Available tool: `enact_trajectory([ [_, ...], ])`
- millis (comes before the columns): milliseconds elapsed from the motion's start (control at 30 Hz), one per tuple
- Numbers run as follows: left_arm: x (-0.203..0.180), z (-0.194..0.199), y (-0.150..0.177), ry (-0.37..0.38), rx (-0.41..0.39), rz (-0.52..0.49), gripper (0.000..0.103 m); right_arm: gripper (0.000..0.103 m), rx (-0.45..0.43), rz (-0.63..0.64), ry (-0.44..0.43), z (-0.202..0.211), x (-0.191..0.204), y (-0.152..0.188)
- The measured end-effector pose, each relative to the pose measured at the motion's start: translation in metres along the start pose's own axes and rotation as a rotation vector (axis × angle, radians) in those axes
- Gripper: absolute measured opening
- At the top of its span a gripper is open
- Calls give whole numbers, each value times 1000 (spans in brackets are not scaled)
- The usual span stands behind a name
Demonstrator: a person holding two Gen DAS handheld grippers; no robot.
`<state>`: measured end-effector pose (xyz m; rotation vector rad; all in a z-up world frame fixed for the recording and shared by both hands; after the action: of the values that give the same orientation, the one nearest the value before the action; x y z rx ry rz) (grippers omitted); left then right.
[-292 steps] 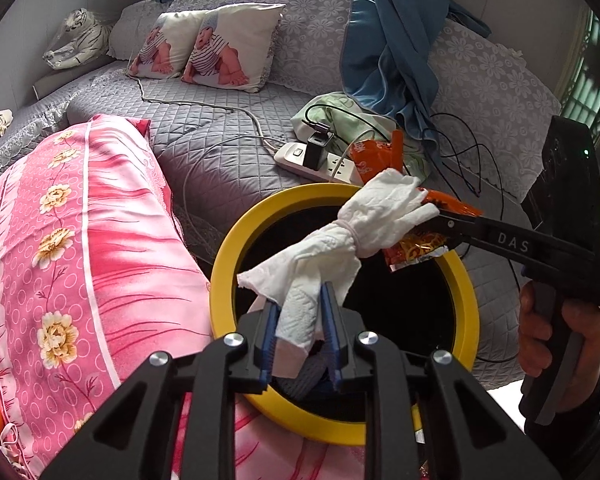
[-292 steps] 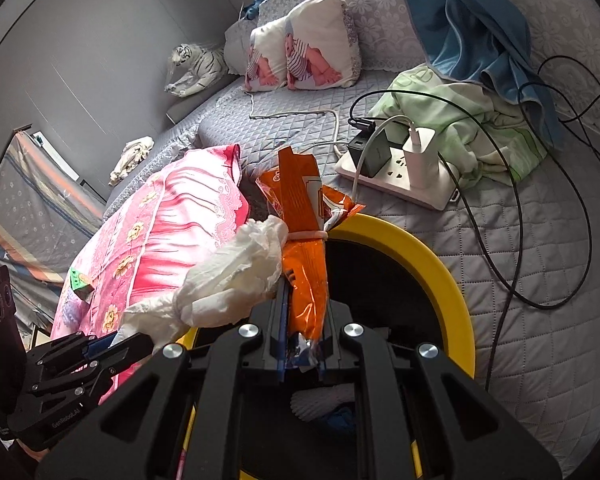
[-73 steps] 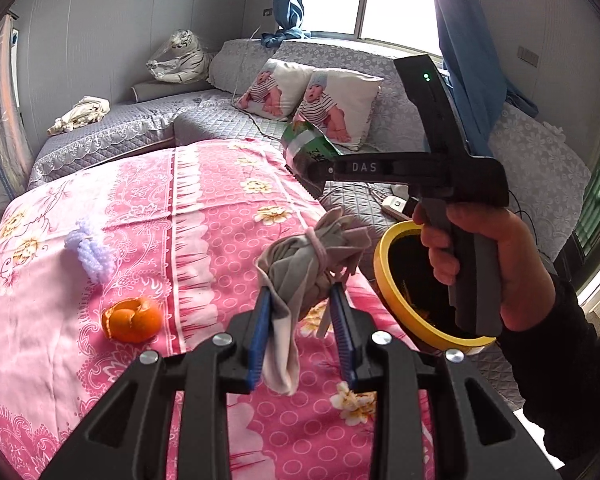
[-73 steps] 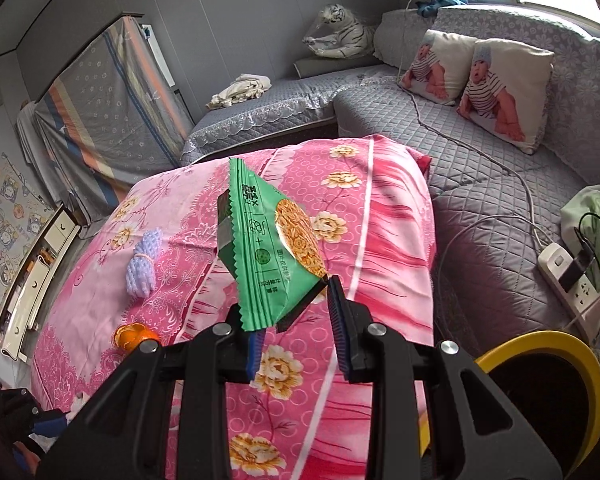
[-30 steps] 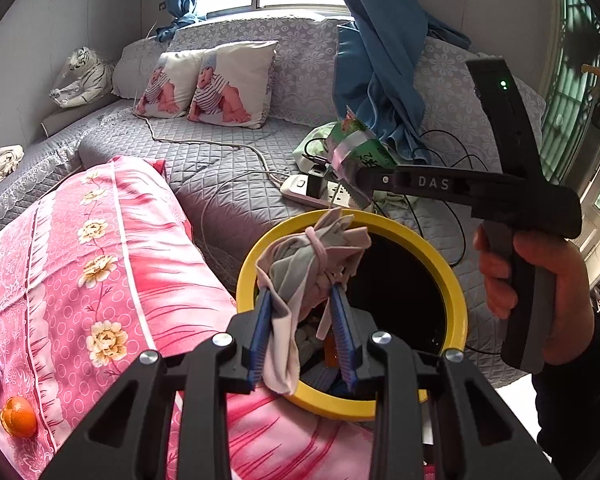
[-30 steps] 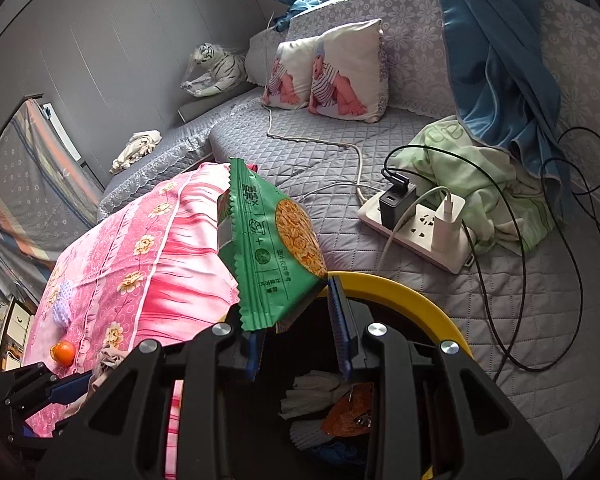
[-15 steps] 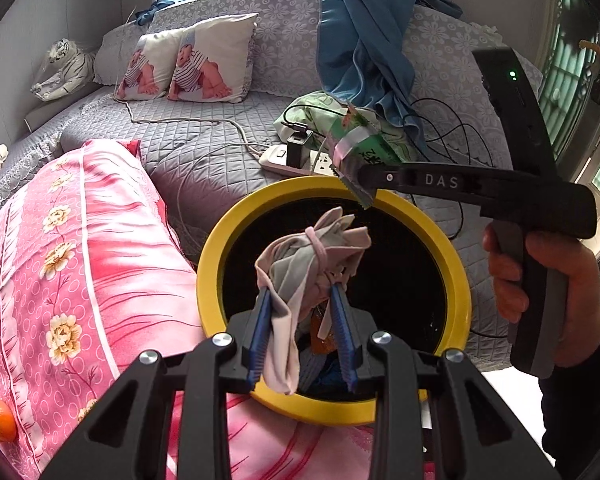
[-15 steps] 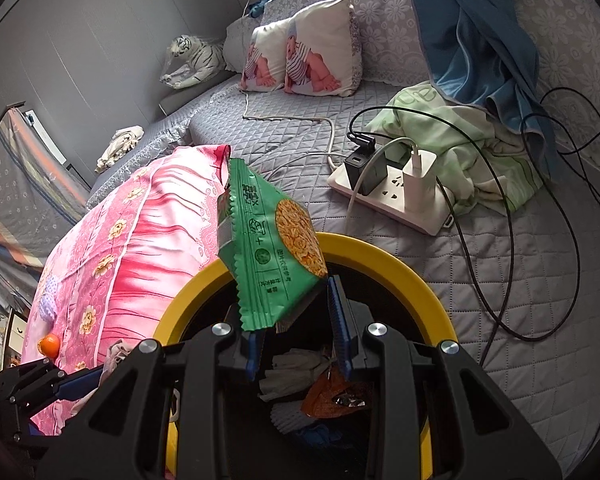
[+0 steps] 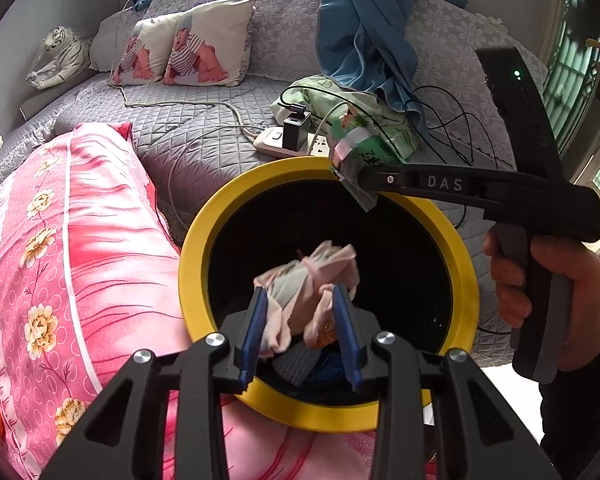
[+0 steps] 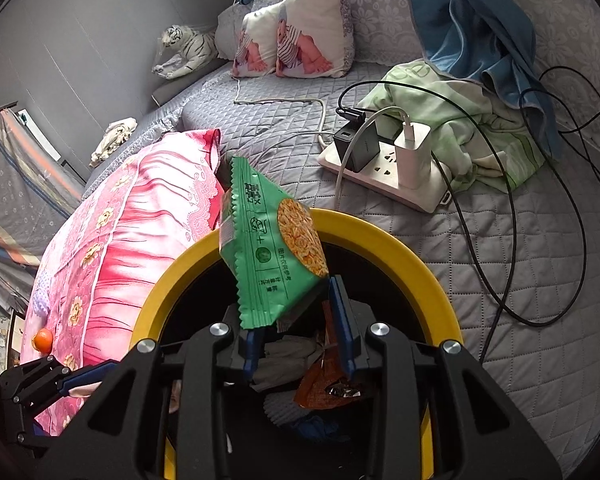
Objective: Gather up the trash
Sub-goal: 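Open the left tool to drop the cloth while the right tool releases the packet, then move both open tools back toward the purple scrubber and small orange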
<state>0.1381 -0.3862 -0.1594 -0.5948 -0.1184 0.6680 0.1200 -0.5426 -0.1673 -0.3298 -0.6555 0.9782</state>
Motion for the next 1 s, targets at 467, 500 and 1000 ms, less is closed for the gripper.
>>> enact_trajectory([
  [467, 6, 13, -2, -8, -32, 12, 47, 42, 3, -12, -3, -1, 0, 0],
  [500, 8, 15, -3, -9, -37, 16, 47, 42, 2, -10, -4, 0, 1, 0],
  [1000, 72, 66, -11, -78, -148, 150, 60, 51, -19, 55, -43, 13, 40, -10],
])
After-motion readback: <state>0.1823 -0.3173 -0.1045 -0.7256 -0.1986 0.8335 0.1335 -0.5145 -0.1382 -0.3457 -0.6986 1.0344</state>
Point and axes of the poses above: each gripper's, at about its wrist camera, not at the fingertips, and z roughly against the way its jaws point, x to its left, y to its underside, the point moved 5 cm from there along -z, roughly the way its jaws point, and after that the axes turned 3 degrees about x, right-handed, at the moved point
